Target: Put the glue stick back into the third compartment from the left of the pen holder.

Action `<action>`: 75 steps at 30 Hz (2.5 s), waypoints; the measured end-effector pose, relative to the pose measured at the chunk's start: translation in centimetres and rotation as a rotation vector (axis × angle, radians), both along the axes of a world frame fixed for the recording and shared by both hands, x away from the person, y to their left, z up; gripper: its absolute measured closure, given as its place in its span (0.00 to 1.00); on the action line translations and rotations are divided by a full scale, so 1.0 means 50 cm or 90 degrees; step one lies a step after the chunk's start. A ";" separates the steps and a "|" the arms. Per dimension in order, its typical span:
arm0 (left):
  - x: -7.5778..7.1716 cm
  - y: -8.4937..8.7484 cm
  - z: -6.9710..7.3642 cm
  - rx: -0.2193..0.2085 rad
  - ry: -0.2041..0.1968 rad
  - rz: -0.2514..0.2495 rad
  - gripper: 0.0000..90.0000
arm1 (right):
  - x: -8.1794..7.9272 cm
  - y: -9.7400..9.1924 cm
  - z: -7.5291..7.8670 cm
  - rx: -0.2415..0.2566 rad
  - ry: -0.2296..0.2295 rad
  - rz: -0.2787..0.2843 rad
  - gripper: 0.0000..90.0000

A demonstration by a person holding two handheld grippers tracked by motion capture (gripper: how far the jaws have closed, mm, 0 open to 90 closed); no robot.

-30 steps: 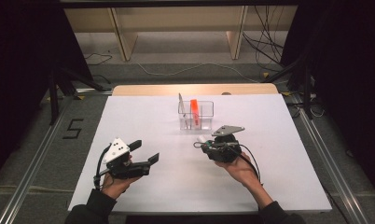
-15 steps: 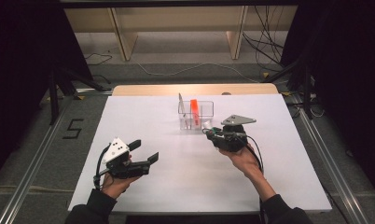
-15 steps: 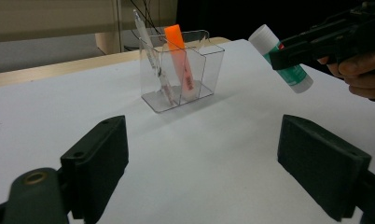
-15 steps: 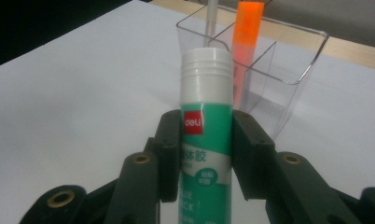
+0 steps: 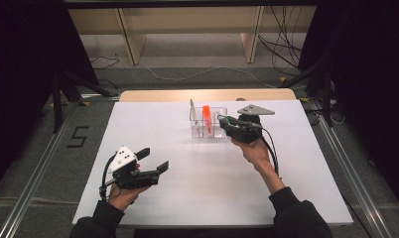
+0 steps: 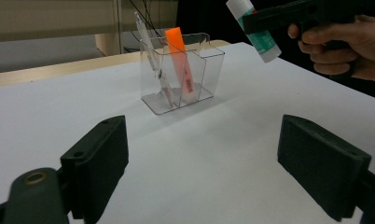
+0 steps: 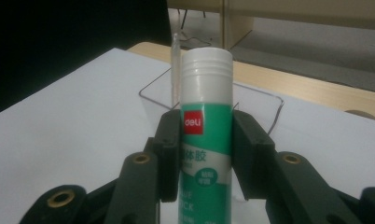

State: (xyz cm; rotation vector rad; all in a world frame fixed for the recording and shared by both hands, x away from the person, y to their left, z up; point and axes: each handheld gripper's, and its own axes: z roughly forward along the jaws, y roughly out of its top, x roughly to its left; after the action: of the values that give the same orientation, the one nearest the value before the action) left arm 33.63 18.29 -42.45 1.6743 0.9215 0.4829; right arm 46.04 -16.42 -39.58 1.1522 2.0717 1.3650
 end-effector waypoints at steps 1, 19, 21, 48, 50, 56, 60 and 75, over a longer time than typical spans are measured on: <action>0.000 0.000 0.000 -0.001 0.000 0.000 0.18 | 0.007 0.002 0.001 0.000 -0.001 -0.005 0.73; -0.001 0.001 0.001 -0.004 0.000 0.000 0.18 | 0.101 0.038 0.005 0.024 -0.027 -0.060 0.73; -0.001 0.001 0.001 -0.003 -0.001 0.000 0.18 | 0.106 0.041 0.002 0.025 -0.025 -0.063 0.73; -0.001 0.002 0.002 -0.006 0.000 -0.002 0.18 | 0.144 0.063 -0.028 0.015 -0.028 -0.099 0.73; -0.001 0.003 0.002 -0.005 -0.001 -0.002 0.18 | 0.145 0.063 -0.030 0.021 -0.024 -0.101 0.73; -0.001 0.002 0.001 -0.006 0.001 -0.002 0.18 | 0.150 0.064 -0.036 0.014 -0.026 -0.103 0.73; -0.001 0.003 0.001 -0.006 0.000 -0.002 0.18 | 0.152 0.064 -0.041 0.013 -0.019 -0.107 0.73; -0.001 0.004 0.002 -0.006 0.001 -0.003 0.18 | 0.153 0.065 -0.047 0.021 -0.012 -0.112 0.66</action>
State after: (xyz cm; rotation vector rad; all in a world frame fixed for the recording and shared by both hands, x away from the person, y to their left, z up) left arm 33.57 18.47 -42.38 1.6687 0.9184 0.4737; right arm 53.68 -13.16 -41.92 1.2973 1.8923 1.3241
